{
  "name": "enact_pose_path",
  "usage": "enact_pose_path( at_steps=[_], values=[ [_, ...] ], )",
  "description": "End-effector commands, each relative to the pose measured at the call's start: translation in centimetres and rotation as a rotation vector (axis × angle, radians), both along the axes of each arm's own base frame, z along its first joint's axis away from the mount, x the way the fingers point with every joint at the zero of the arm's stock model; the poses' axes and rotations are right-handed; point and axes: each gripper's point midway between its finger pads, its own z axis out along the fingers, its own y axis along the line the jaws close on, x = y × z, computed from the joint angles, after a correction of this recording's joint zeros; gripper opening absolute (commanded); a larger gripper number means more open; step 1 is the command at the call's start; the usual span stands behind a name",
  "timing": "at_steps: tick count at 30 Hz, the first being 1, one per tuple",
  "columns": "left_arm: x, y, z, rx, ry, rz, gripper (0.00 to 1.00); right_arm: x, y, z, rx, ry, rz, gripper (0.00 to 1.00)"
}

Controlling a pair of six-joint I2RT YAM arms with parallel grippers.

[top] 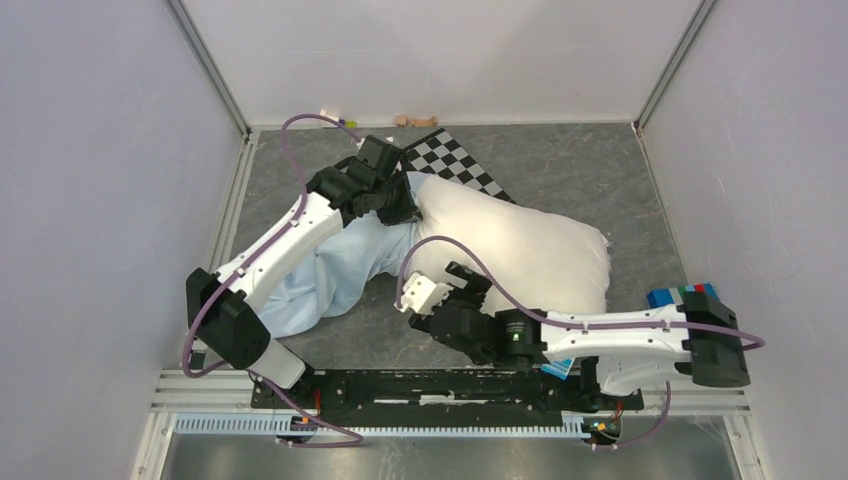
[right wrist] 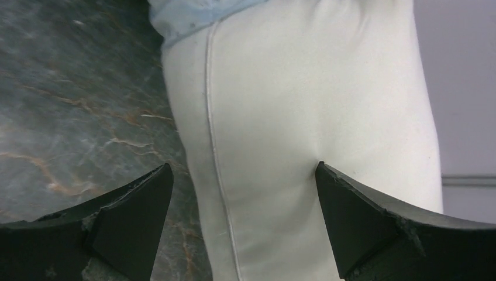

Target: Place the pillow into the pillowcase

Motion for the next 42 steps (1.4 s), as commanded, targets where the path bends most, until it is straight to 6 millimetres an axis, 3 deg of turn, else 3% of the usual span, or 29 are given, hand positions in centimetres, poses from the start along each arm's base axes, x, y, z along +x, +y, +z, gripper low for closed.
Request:
enact_pose_path(
  at_steps=[1, 2, 3, 5, 7, 13, 14, 16, 19, 22, 24, 26, 29, 31, 34, 36, 39, 42],
  values=[
    [1.0, -1.3, 3.4, -0.098, -0.107, -0.012, 0.02, 3.0, -2.9, 1.5, -0.081, -0.187, -0.251, 0.98],
    [0.8, -1.3, 3.9, -0.104, -0.120, -0.024, 0.02, 3.7, -3.4, 2.3, -0.082, -0.202, -0.292, 0.92],
    [0.6, -1.4, 4.4, -0.111, -0.128, -0.034, 0.02, 4.2, -3.5, 3.6, -0.055, -0.210, -0.317, 0.75],
    [0.0, -1.5, 6.2, -0.123, -0.166, -0.061, 0.02, 5.0, -3.7, 7.0, 0.033, -0.231, -0.338, 0.30],
    [-0.7, -1.7, 8.3, -0.124, -0.217, -0.093, 0.02, 5.5, -3.2, 10.7, 0.132, -0.227, -0.303, 0.01],
    [-3.1, -2.5, 14.5, -0.055, -0.384, -0.186, 0.02, 3.5, 2.1, 22.7, 0.353, -0.085, -0.006, 0.00],
    [-3.5, -2.8, 15.5, -0.060, -0.405, -0.198, 0.02, 3.3, 2.2, 23.9, 0.382, -0.074, 0.008, 0.00],
    [-4.2, -3.2, 17.1, -0.083, -0.438, -0.205, 0.02, 3.5, 1.9, 24.7, 0.402, -0.061, 0.007, 0.00],
    [-4.9, -4.1, 18.8, -0.127, -0.456, -0.206, 0.02, 6.0, 0.6, 21.8, 0.438, 0.005, -0.049, 0.00],
    [-5.4, -5.8, 19.0, -0.156, -0.455, -0.233, 0.02, 8.4, -0.4, 17.1, 0.522, 0.116, -0.054, 0.00],
    [-5.4, -7.0, 18.0, -0.156, -0.426, -0.249, 0.02, 9.8, -0.7, 13.8, 0.557, 0.192, -0.059, 0.00],
    [-5.4, -8.2, 16.3, -0.146, -0.384, -0.269, 0.02, 11.4, -2.0, 9.6, 0.562, 0.265, -0.096, 0.00],
    [-4.6, -9.3, 13.3, -0.109, -0.345, -0.266, 0.03, 13.5, -3.9, 5.1, 0.592, 0.340, -0.147, 0.00],
    [-3.8, -9.4, 11.8, -0.066, -0.338, -0.258, 0.13, 14.6, -5.0, 3.3, 0.601, 0.369, -0.190, 0.00],
    [-2.8, -8.0, 10.9, 0.012, -0.362, -0.203, 0.53, 15.5, -5.6, 2.7, 0.619, 0.360, -0.219, 0.00],
    [-2.4, -6.1, 11.3, 0.063, -0.404, -0.155, 0.69, 15.9, -5.7, 2.6, 0.615, 0.358, -0.228, 0.00],
    [-2.0, -2.1, 11.3, 0.184, -0.467, -0.061, 0.80, 16.5, -5.8, 2.1, 0.601, 0.361, -0.240, 0.00],
    [-2.2, 1.5, 8.5, 0.343, -0.464, -0.023, 0.85, 16.8, -6.0, 2.2, 0.600, 0.357, -0.241, 0.00]
  ],
)
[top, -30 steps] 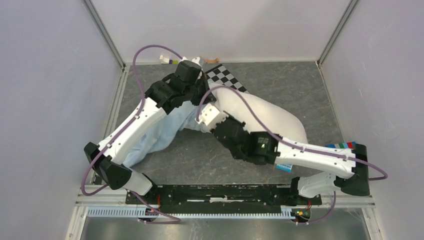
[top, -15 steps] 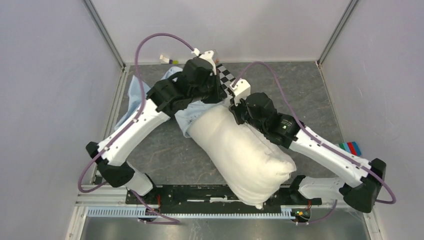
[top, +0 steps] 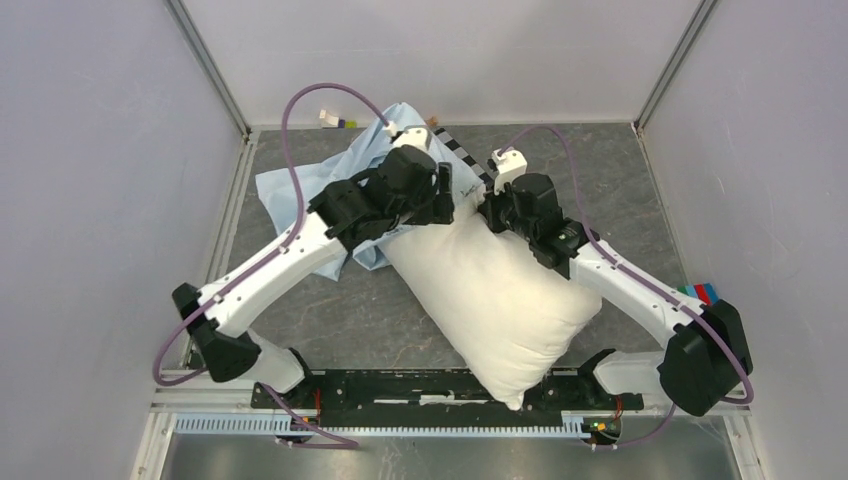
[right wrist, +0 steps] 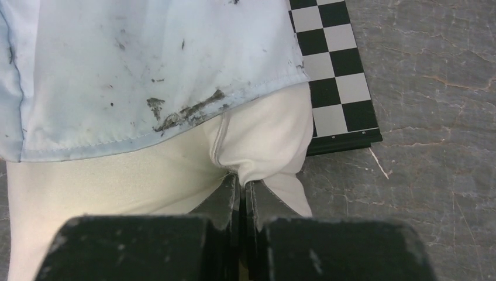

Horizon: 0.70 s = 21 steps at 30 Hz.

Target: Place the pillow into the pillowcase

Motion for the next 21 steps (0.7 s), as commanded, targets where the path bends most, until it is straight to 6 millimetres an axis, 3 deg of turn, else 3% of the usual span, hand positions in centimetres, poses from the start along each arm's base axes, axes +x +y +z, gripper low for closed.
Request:
enact_pose_path(
  at_steps=[1, 6, 12, 16, 18, 20, 21],
  values=[
    [0.8, 6.8, -0.9, 0.196, -0.126, 0.158, 0.87, 0.1, 1.4, 0.3, 0.042, 0.004, 0.051, 0.00],
    [0.6, 9.7, -6.5, 0.320, -0.110, 0.219, 0.92, 0.3, 1.0, 1.3, 0.049, -0.011, 0.041, 0.00],
    [1.8, 10.6, -9.9, 0.412, -0.148, 0.257, 0.96, -0.1, 1.8, 2.0, 0.076, -0.013, 0.091, 0.00],
    [3.9, 13.7, -10.2, 0.554, -0.190, 0.433, 0.94, -0.2, 1.9, 2.4, 0.087, -0.021, 0.096, 0.00],
    [5.0, 14.9, -9.9, 0.569, -0.199, 0.486, 0.87, -0.2, 1.9, 2.5, 0.092, -0.025, 0.096, 0.00],
    [5.7, 15.4, -9.6, 0.581, -0.205, 0.497, 0.74, -0.2, 2.0, 2.6, 0.093, -0.025, 0.099, 0.00],
    [6.0, 15.4, -9.1, 0.593, -0.212, 0.492, 0.62, -0.2, 2.0, 2.8, 0.094, -0.029, 0.100, 0.00]
  ],
)
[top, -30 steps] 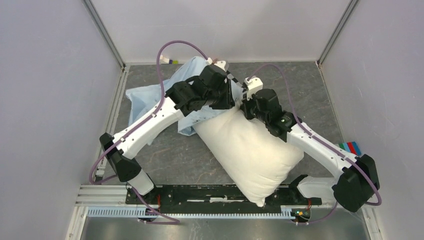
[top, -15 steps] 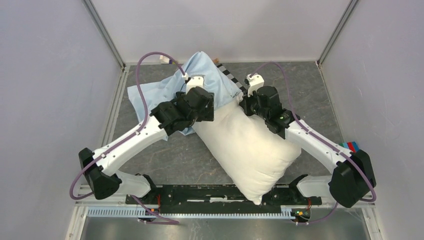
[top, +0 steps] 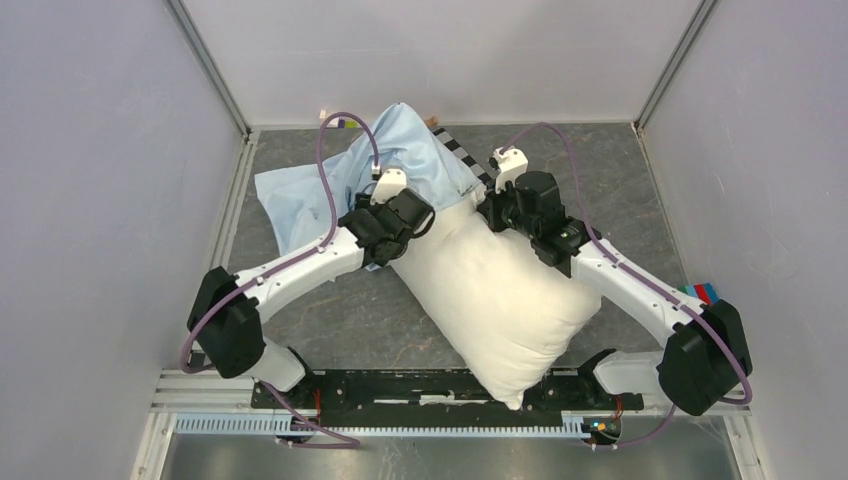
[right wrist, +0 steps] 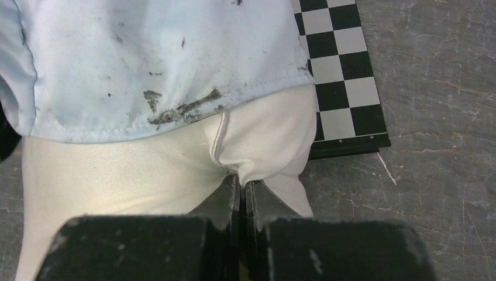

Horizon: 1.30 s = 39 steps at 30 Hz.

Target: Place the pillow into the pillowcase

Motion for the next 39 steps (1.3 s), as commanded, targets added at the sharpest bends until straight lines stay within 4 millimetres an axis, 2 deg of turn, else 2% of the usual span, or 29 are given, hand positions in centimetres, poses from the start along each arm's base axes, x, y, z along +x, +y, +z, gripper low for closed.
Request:
enact_pose_path(
  at_steps=[1, 2, 3, 6, 9, 10, 12, 14, 15, 16, 18, 20, 22, 23, 24, 26, 28, 30, 32, 36, 38, 39],
  values=[
    [3.0, 1.5, 4.2, 0.045, -0.142, 0.077, 0.47, -0.4, 1.6, 2.8, 0.069, -0.039, 0.060, 0.00],
    [3.0, 0.6, 4.8, 0.037, -0.129, 0.032, 0.23, -0.3, 1.7, 3.0, 0.073, -0.042, 0.059, 0.00],
    [2.6, -0.3, 6.1, 0.028, -0.130, -0.006, 0.05, -0.3, 1.7, 3.2, 0.077, -0.043, 0.060, 0.00],
    [-0.6, -6.8, 11.2, -0.056, -0.134, -0.277, 0.02, 0.2, 2.3, 3.8, 0.100, -0.031, 0.059, 0.00],
    [-5.2, -14.3, 16.9, -0.281, -0.092, -0.570, 0.03, 0.8, 3.6, 4.2, 0.154, -0.007, 0.058, 0.00],
    [-6.3, -15.9, 18.5, -0.362, -0.083, -0.618, 0.02, 1.0, 4.1, 4.6, 0.183, -0.004, 0.058, 0.00],
    [-7.6, -18.2, 20.1, -0.497, -0.046, -0.670, 0.02, 1.7, 5.0, 5.4, 0.241, -0.008, 0.056, 0.00],
    [-8.2, -19.6, 20.4, -0.573, -0.014, -0.690, 0.02, 2.6, 5.7, 5.6, 0.249, 0.000, 0.057, 0.00],
    [-8.2, -19.7, 20.1, -0.587, 0.003, -0.663, 0.02, 3.1, 6.0, 5.7, 0.243, 0.003, 0.054, 0.00],
    [-7.6, -18.9, 19.4, -0.570, 0.016, -0.601, 0.02, 3.5, 6.1, 5.7, 0.240, 0.004, 0.052, 0.00],
    [-5.8, -17.3, 16.9, -0.556, 0.051, -0.489, 0.02, 3.7, 6.4, 5.8, 0.254, -0.005, 0.050, 0.00],
    [-3.7, -15.4, 12.4, -0.575, 0.136, -0.378, 0.02, 4.0, 6.6, 5.6, 0.253, -0.001, 0.051, 0.00],
    [-2.1, -13.7, 9.0, -0.626, 0.190, -0.301, 0.02, 4.2, 6.6, 5.1, 0.235, 0.005, 0.054, 0.00],
    [-1.2, -12.9, 7.9, -0.632, 0.190, -0.275, 0.02, 4.2, 6.6, 5.0, 0.222, 0.004, 0.053, 0.00],
    [-0.7, -12.1, 6.6, -0.609, 0.193, -0.247, 0.02, 4.3, 6.2, 5.1, 0.206, -0.007, 0.045, 0.06],
    [0.5, -10.6, 4.2, -0.567, 0.218, -0.191, 0.02, 4.3, 5.1, 5.1, 0.157, -0.014, 0.011, 0.36],
    [1.2, -9.8, 2.2, -0.546, 0.252, -0.157, 0.02, 3.9, 4.0, 6.1, 0.120, -0.045, -0.005, 0.73],
    [1.6, -9.7, 1.3, -0.552, 0.266, -0.150, 0.02, 3.3, 2.8, 7.4, 0.069, -0.089, -0.029, 0.90],
    [1.9, -9.6, 1.3, -0.561, 0.262, -0.143, 0.02, 1.9, 2.1, 8.6, 0.001, -0.138, -0.046, 0.98],
    [2.4, -9.9, 2.0, -0.586, 0.254, -0.151, 0.02, -2.2, 2.1, 9.1, -0.089, -0.198, -0.019, 0.98],
    [2.5, -10.0, 2.6, -0.592, 0.244, -0.161, 0.02, -4.6, 2.7, 7.9, -0.126, -0.202, 0.017, 0.98],
    [2.6, -10.0, 3.0, -0.596, 0.240, -0.167, 0.02, -5.6, 3.0, 6.6, -0.145, -0.195, 0.037, 0.98]
  ],
)
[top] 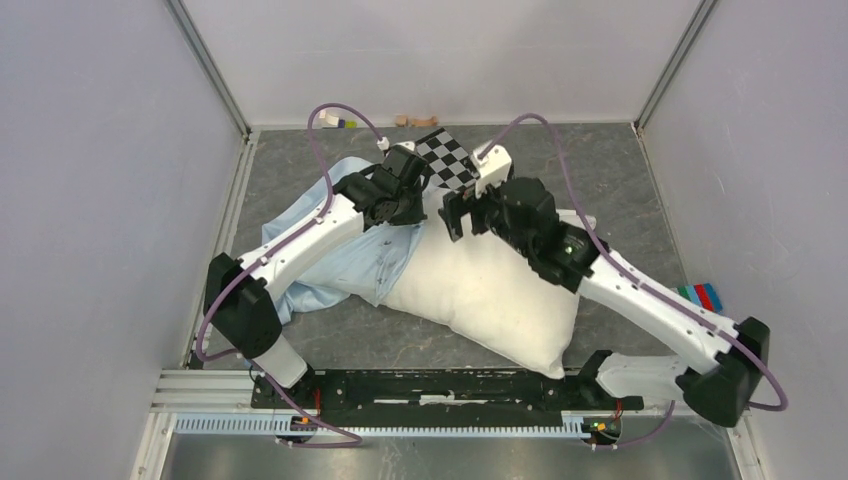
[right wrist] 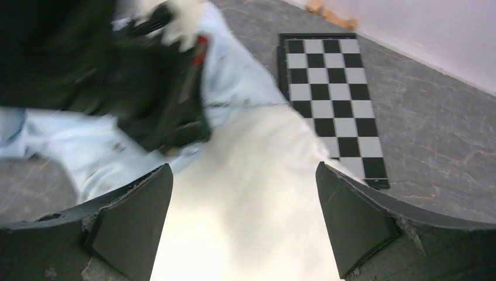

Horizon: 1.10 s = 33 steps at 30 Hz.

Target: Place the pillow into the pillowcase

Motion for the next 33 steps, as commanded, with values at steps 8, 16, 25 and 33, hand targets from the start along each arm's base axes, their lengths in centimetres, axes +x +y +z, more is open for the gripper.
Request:
enact_pose_path(
  at_steps=[8, 16, 25, 33],
  values=[
    [-0.3, -1.4, 3.9, -0.116, -0.023, -0.056, 0.02, -7.1, 0.4, -13.1, -0.226, 0.067, 0.042, 0.98],
    [-6.0, 1.7, 5.5, -0.028, -0.080, -0.086, 0.77, -5.0, 1.0, -11.8, -0.053, 0.140, 0.014, 0.07],
    [-9.9, 4.5, 0.7, 0.204, -0.101, -0.012, 0.89, -4.7, 2.7, -8.5, 0.061, 0.145, 0.052, 0.00],
    [-8.1, 3.7, 4.0, 0.255, -0.207, 0.022, 0.03, -4.4, 2.8, -4.5, 0.117, 0.097, 0.045, 0.00]
  ],
)
